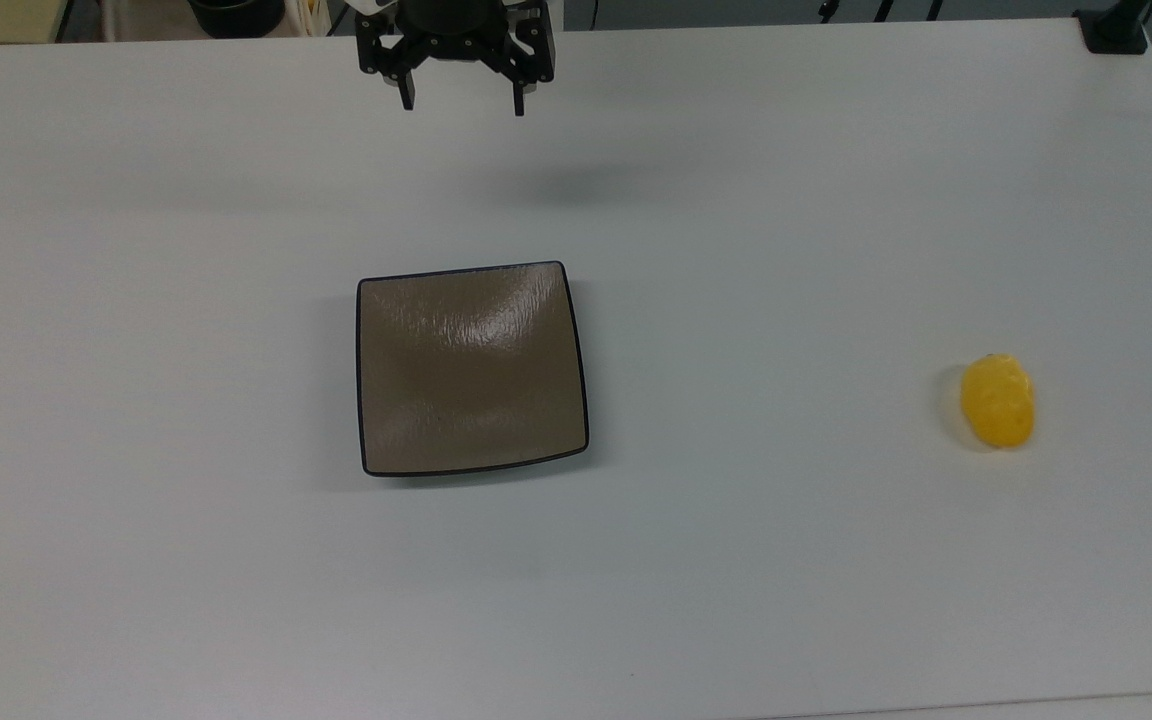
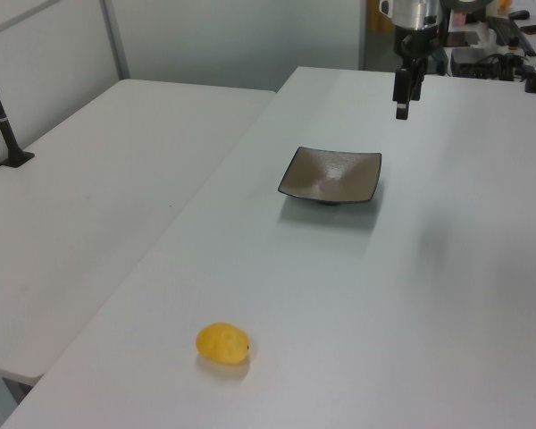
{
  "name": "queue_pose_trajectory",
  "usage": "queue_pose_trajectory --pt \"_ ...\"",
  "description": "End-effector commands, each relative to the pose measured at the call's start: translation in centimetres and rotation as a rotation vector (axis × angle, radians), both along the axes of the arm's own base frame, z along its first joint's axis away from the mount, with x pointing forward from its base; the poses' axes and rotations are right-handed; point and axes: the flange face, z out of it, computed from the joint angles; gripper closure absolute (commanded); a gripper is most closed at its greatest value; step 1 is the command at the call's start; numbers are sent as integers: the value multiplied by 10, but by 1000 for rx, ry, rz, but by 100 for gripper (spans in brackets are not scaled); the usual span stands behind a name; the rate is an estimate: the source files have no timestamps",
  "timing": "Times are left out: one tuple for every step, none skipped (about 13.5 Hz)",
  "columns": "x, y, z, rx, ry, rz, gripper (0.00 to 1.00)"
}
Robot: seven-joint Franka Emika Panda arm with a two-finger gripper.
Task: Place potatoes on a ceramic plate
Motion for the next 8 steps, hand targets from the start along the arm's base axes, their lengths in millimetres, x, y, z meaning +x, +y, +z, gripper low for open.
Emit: queue_pose_trajectory --pt "-3 2 0 9 -20 12 0" --pt "-2 2 0 10 -23 10 0" --pt "-2 1 1 10 -31 9 0" --pt "-2 1 1 10 -31 9 0" --pt "-3 2 1 10 -31 10 0" --pt "-2 1 1 10 -31 9 0" --pt "-2 1 0 10 -30 9 0" --pt "-2 1 0 10 -30 1 0"
